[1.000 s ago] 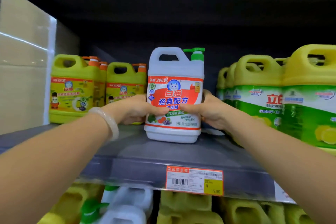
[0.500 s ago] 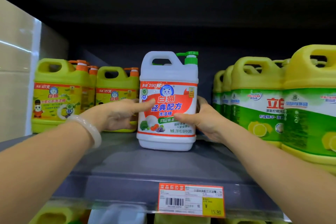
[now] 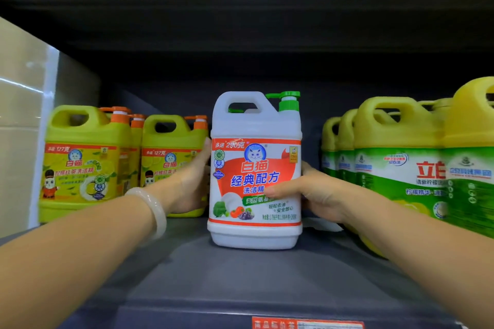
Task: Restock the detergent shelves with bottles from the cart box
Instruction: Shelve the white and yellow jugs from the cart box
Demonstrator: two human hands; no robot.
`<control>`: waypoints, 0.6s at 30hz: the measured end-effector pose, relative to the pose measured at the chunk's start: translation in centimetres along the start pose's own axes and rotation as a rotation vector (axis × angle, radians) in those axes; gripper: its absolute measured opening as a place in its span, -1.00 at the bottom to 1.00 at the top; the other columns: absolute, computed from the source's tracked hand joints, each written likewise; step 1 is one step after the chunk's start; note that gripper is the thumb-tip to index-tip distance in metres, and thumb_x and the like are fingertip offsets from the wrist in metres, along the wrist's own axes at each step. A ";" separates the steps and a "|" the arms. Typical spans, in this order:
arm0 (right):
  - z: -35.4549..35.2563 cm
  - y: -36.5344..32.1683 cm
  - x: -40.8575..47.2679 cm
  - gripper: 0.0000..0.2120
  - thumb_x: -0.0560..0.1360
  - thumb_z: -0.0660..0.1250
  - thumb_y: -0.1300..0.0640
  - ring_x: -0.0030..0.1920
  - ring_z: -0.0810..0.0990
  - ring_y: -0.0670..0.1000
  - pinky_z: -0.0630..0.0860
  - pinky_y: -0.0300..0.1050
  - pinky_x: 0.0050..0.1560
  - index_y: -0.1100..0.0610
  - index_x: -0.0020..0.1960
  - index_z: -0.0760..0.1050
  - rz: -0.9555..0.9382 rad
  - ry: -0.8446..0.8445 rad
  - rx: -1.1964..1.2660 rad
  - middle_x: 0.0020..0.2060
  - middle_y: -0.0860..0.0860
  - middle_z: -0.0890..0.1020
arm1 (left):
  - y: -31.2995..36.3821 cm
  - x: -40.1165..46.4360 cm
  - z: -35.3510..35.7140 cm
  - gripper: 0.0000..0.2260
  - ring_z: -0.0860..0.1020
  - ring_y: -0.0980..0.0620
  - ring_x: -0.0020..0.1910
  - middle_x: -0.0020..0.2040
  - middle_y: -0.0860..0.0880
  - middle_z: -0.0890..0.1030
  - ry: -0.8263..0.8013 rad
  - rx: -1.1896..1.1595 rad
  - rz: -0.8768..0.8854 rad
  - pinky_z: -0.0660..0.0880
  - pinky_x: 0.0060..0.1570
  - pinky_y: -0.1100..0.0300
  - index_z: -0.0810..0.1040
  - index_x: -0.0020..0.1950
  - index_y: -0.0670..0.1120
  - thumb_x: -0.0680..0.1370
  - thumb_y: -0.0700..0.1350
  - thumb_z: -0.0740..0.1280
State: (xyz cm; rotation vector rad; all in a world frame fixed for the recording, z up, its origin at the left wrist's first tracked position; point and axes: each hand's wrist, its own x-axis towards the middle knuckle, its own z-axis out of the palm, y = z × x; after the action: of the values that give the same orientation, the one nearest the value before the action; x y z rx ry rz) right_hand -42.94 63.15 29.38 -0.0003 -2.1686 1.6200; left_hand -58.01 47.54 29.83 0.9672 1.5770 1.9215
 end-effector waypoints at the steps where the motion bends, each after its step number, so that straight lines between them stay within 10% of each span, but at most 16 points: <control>1: 0.0 0.1 0.1 -0.38 0.22 0.54 0.35 0.03 0.68 0.12 0.57 0.13 0.11 0.13 0.23 0.48 0.001 -0.014 0.004 0.01 0.11 0.70 | -0.3 0.4 -0.1 -0.32 0.58 -0.15 0.17 0.14 -0.11 0.65 -0.014 -0.001 -0.001 0.43 0.23 -0.14 0.56 0.24 0.00 0.44 0.45 0.02; 18: 0.4 0.4 -0.4 -0.47 0.09 0.56 0.28 -0.09 0.71 0.08 0.61 -0.02 -0.12 0.09 0.04 0.57 -0.008 0.010 0.014 -0.10 0.09 0.72 | -1.3 2.1 -0.1 -0.34 0.61 -0.19 0.12 0.14 -0.18 0.64 -0.138 -0.175 -0.020 0.50 0.13 -0.13 0.54 0.28 -0.01 0.46 0.44 0.08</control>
State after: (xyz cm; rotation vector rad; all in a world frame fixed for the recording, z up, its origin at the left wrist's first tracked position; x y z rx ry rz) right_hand -42.83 62.80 28.79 0.0046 -2.1477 1.6270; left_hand -59.53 49.36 29.06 0.9824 1.3125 1.8991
